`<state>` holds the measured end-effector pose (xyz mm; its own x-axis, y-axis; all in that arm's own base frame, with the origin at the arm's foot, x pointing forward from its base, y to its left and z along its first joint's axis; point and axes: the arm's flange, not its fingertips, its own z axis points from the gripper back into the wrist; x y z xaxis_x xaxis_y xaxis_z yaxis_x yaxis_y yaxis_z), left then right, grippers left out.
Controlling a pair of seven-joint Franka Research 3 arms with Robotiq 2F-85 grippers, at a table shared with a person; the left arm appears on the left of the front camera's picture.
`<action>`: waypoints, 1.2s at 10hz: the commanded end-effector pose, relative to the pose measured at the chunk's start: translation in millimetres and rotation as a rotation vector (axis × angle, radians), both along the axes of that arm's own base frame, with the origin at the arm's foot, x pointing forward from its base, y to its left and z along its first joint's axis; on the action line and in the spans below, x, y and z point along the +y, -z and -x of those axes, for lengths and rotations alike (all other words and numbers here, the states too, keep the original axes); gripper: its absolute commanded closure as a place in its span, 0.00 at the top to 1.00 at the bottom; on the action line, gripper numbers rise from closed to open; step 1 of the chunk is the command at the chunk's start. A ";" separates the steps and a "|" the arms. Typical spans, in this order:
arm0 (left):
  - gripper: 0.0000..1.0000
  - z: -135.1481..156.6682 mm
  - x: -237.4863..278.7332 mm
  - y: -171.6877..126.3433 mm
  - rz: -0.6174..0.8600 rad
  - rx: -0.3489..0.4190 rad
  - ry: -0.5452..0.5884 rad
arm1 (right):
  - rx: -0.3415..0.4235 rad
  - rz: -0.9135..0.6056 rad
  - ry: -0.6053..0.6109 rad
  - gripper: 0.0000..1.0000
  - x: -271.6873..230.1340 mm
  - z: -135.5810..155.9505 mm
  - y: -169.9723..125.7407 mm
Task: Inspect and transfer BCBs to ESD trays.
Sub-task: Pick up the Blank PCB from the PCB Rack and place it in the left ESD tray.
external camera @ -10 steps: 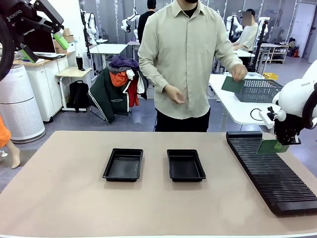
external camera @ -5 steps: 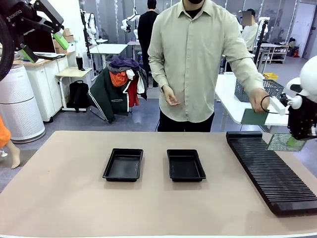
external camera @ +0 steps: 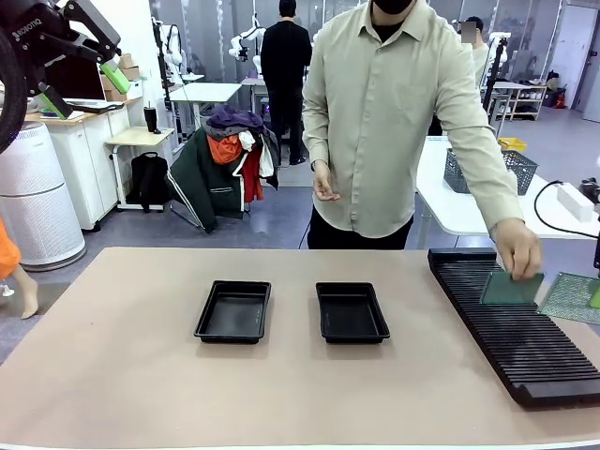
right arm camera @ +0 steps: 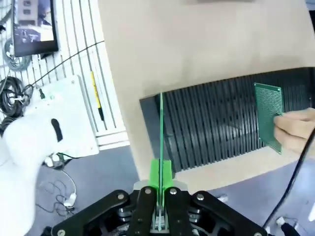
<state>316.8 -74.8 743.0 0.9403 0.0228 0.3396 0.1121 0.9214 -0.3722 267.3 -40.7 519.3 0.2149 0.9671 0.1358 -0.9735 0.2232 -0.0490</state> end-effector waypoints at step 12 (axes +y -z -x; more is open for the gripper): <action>1.00 0.9 1.1 0.6 -0.005 0.004 -0.002 | -0.037 -0.069 0.069 0.00 -13.3 27.7 -18.6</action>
<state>316.7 -74.7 743.1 0.9402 0.0228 0.3398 0.1122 0.9214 -0.3722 240.4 -53.5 537.3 0.2625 0.9392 0.2215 -0.9572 0.2825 -0.0634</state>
